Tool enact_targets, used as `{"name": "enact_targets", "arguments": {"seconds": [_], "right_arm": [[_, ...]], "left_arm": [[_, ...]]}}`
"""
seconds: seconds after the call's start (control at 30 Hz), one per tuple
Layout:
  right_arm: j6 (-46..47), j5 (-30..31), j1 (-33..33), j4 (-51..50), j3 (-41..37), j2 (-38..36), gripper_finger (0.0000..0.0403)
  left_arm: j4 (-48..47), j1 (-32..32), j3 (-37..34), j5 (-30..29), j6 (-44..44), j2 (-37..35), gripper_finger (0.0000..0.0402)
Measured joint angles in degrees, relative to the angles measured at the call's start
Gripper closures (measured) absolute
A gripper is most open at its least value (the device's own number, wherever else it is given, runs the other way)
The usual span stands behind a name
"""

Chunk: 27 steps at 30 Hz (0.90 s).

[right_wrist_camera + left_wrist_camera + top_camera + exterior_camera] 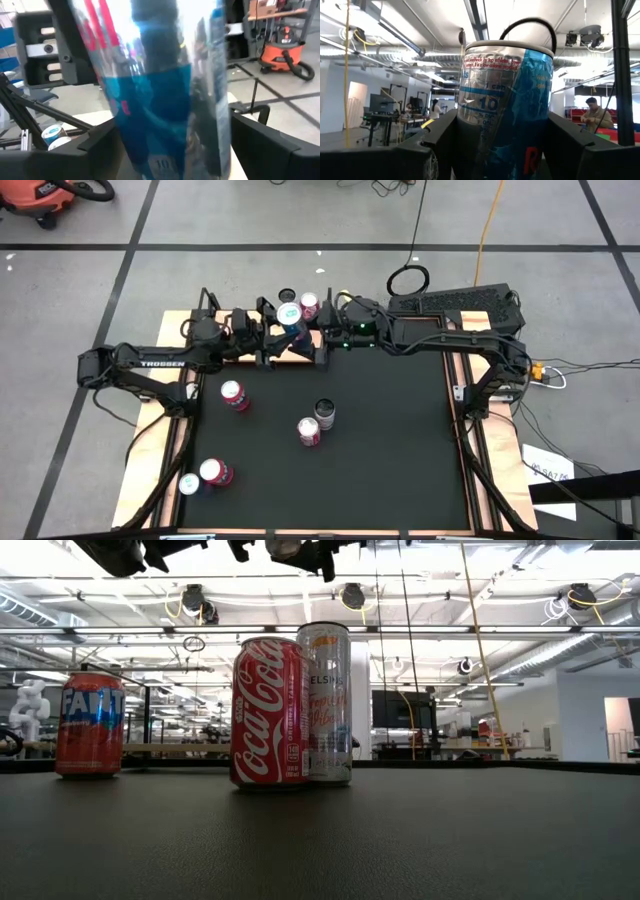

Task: Place canned beverage on shelf
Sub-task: Put the right blue soda can on the shelf

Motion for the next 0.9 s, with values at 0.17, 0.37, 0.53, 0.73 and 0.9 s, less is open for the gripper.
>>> {"name": "enact_targets", "arguments": {"seconds": [0.17,0.37,0.53,0.73,0.9], "right_arm": [[1.8,-0.4,0.0,0.2,0.0,0.3,0.0134],[1.8,-0.5,0.0,-0.2,0.0,0.0,0.017],[2.4,-0.7,0.0,-2.2,0.0,-0.1,0.017],[2.8,-0.2,0.0,-7.6,0.0,-0.2,0.0175],[2.2,-0.2,0.0,-9.4,0.0,-0.7,0.0177]], "left_arm": [[-0.4,0.0,0.0,0.0,-0.2,0.4,0.0175],[-0.7,0.0,0.0,-0.8,-0.5,0.4,0.0175],[-3.6,0.0,0.0,-0.9,-1.9,0.1,0.0155],[-13.2,0.3,0.3,-1.7,-2.7,-2.6,0.0081],[-28.8,1.8,4.8,0.0,-2.9,-6.4,0.004]]}}
